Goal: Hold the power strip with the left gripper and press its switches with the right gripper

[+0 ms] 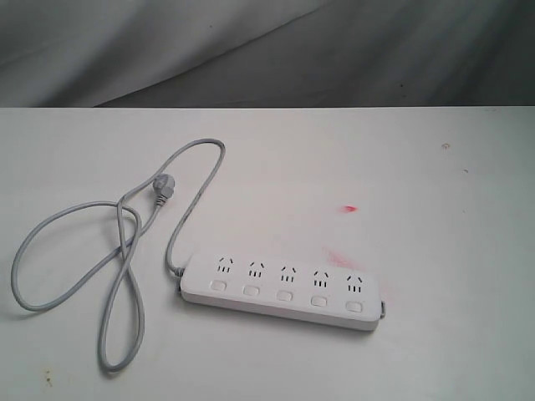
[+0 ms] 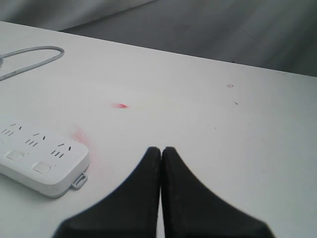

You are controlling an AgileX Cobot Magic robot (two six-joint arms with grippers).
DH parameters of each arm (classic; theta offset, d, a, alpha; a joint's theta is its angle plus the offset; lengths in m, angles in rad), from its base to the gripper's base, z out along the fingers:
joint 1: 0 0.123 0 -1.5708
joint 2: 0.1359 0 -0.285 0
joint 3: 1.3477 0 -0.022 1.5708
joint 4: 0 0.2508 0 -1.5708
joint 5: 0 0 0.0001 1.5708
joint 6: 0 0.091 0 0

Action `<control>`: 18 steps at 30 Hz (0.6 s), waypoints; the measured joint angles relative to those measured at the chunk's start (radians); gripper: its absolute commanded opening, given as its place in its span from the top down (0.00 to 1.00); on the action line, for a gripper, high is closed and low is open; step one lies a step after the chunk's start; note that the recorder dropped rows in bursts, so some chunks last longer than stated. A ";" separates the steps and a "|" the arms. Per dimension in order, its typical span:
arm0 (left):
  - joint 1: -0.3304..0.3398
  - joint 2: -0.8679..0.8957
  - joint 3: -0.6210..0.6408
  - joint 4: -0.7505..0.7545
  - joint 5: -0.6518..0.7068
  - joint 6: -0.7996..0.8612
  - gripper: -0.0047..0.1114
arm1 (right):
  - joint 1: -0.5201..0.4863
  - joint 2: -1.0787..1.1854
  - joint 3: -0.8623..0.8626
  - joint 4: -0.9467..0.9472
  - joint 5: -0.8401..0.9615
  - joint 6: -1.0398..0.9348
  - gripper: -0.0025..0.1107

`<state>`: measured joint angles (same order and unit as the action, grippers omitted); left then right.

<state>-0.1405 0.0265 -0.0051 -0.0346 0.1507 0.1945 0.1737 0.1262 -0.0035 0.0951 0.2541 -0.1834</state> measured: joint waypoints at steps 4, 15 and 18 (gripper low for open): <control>0.000 0.000 0.000 0.021 0.129 -0.049 0.96 | 0.000 0.000 0.000 0.000 0.000 0.000 0.98; 0.000 0.000 0.000 0.021 0.147 -0.049 0.96 | 0.000 0.000 0.000 0.000 0.000 0.000 0.98; 0.000 0.000 0.000 0.021 0.147 -0.049 0.96 | 0.000 0.000 0.000 0.000 0.000 0.000 0.98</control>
<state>-0.1405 0.0265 -0.0051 -0.0136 0.2979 0.1457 0.1737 0.1262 -0.0035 0.0951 0.2541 -0.1834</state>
